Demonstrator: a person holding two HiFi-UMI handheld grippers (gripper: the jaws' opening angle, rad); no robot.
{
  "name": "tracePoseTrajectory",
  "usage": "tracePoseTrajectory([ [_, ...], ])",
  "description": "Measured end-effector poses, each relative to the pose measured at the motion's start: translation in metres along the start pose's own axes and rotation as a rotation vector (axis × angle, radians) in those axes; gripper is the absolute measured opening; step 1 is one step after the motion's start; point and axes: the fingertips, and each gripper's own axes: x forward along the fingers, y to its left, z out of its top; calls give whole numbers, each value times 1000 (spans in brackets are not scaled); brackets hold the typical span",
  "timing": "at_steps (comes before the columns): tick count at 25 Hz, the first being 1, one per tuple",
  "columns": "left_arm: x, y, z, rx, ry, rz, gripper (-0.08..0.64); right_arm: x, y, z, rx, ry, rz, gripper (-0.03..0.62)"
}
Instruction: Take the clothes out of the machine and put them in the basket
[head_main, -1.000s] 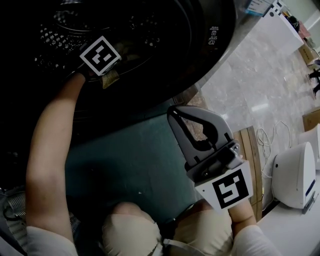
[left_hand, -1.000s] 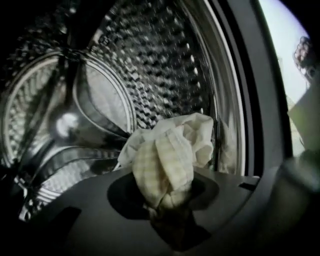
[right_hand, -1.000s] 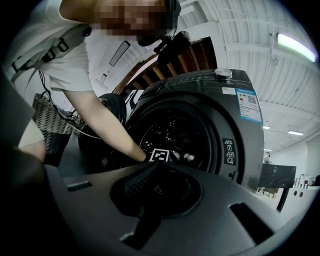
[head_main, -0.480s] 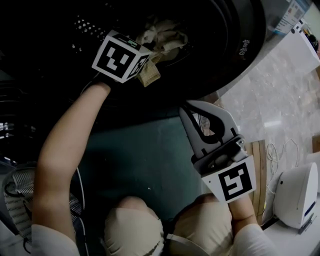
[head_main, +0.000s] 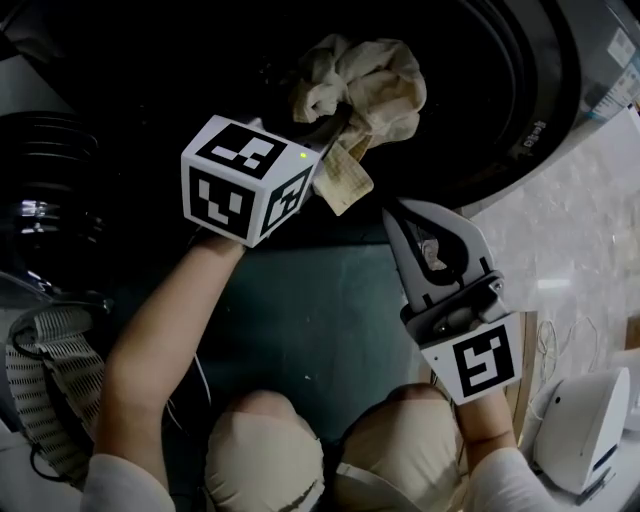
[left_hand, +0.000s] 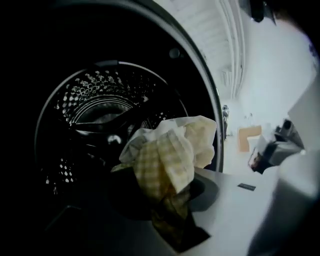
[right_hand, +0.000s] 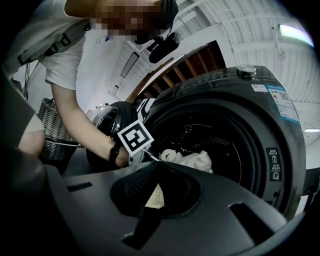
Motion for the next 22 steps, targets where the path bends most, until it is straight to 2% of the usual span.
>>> tracePoseTrajectory([
  [6,-29,-17,-3,-92,-83,-23,137,7,3,3,-8,-33,26,14],
  [9,-39,-15,6,-101,-116,-21,134,12,4,11,10,-36,42,14],
  [12,-59,-16,19,-141,-141,-30,130,16,10,24,53,32,94,14],
  [16,-85,-25,46,-283,-163,-85,127,14,2,69,82,151,158,14],
  [19,-106,-24,73,-368,-148,-75,126,16,-7,110,108,202,188,14],
  [21,-103,-29,72,-397,-121,-55,124,16,-17,111,135,233,213,14],
  [22,-84,-36,62,-386,-124,-72,124,14,-27,94,133,240,190,14],
])
